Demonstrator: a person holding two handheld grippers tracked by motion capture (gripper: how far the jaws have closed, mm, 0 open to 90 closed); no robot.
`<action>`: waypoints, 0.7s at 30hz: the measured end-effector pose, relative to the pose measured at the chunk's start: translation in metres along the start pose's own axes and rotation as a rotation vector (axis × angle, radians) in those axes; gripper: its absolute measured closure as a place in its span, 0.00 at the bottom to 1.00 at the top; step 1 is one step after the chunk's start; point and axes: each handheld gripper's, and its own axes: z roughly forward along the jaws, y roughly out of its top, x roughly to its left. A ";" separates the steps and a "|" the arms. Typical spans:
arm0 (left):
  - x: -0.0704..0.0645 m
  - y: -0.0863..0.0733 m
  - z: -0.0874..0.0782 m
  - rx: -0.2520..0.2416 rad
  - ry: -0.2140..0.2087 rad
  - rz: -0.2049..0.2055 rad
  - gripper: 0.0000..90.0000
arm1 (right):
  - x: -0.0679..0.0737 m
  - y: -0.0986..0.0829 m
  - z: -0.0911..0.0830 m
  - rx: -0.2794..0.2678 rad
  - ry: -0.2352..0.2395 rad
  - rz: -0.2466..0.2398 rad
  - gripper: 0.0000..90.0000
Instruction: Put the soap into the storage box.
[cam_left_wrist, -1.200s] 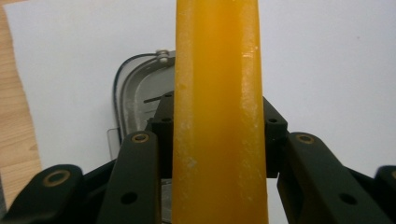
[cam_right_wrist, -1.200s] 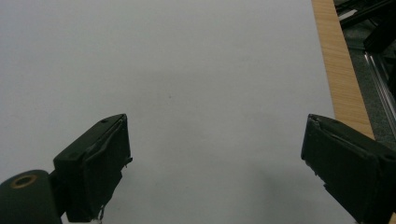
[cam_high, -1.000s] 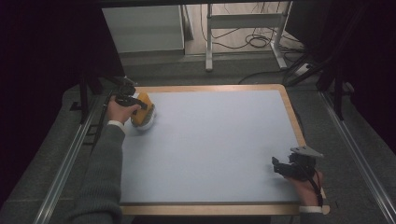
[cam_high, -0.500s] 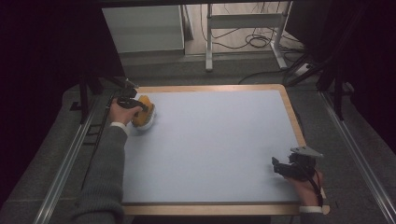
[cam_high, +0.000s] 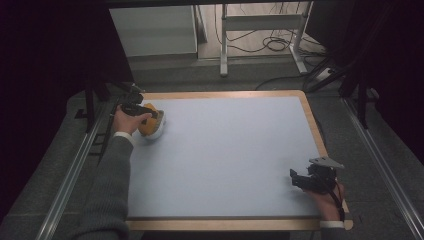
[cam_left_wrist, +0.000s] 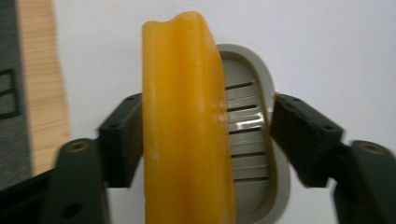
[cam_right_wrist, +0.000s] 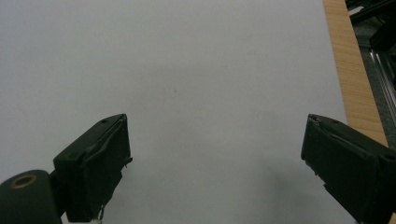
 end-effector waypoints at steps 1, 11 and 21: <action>0.001 0.000 -0.001 0.003 0.008 0.002 0.22 | 0.000 0.000 0.000 0.001 0.001 0.000 0.09; 0.006 -0.009 -0.023 -0.090 0.013 0.017 0.17 | 0.001 -0.001 0.001 0.009 0.002 -0.009 0.09; -0.001 -0.028 -0.041 -0.145 -0.102 0.057 0.16 | 0.003 0.001 0.004 0.009 0.004 -0.015 0.09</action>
